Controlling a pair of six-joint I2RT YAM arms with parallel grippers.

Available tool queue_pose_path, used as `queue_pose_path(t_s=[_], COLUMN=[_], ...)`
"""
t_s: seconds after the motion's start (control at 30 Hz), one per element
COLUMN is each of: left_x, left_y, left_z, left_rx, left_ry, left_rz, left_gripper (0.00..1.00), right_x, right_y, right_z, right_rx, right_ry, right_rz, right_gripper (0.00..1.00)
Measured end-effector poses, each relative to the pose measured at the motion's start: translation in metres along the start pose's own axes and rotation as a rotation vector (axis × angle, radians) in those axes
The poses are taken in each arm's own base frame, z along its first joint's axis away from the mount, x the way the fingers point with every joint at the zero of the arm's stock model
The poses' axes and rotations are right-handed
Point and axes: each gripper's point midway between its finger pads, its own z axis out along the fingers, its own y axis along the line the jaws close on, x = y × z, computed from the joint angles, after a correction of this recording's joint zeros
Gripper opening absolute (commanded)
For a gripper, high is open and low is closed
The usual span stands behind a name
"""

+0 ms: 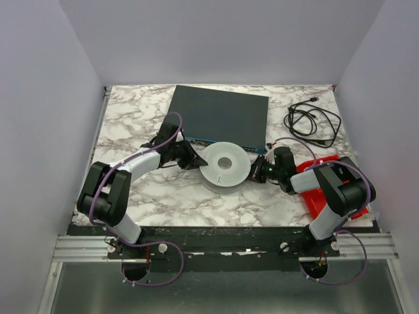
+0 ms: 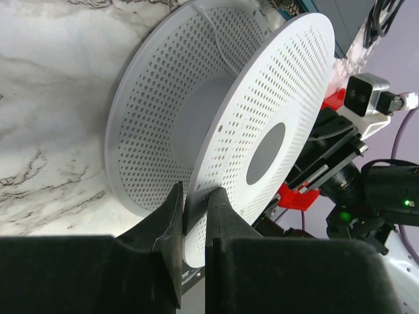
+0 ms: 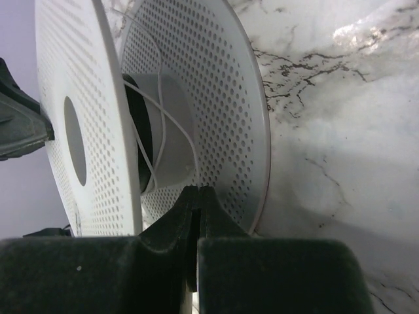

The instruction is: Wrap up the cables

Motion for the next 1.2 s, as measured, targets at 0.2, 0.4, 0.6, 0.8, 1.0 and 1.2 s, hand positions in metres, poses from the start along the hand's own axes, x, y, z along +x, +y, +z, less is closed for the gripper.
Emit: queue_pose_path(t_s=[0.2, 0.4, 0.6, 0.8, 1.0, 1.2], left_x=[0.0021, 0.0015, 0.0027, 0.0034, 0.0035, 0.0024], left_y=[-0.0016, -0.0026, -0.0023, 0.0004, 0.0009, 0.0005], left_z=[0.0046, 0.0062, 0.0071, 0.008, 0.0082, 0.0083], left_rx=[-0.003, 0.001, 0.005, 0.003, 0.004, 0.005], left_ry=[-0.023, -0.033, -0.036, -0.039, -0.039, -0.045], left_rz=[-0.023, -0.032, -0.034, -0.037, -0.037, -0.035], left_gripper=[0.0, 0.0, 0.0, 0.0, 0.0, 0.0], right_x=[0.0047, 0.0036, 0.0034, 0.004, 0.0035, 0.0001], right_y=[0.0008, -0.0001, -0.0005, -0.0005, 0.0, -0.0019], right_z=[0.0067, 0.0072, 0.0067, 0.0061, 0.0055, -0.0005], right_rx=[-0.011, -0.01, -0.01, -0.011, -0.01, 0.032], right_ry=[0.004, -0.013, -0.021, -0.022, -0.026, -0.046], right_rz=[0.051, 0.076, 0.087, 0.098, 0.101, 0.089], right_gripper=[0.01, 0.09, 0.17, 0.22, 0.23, 0.24])
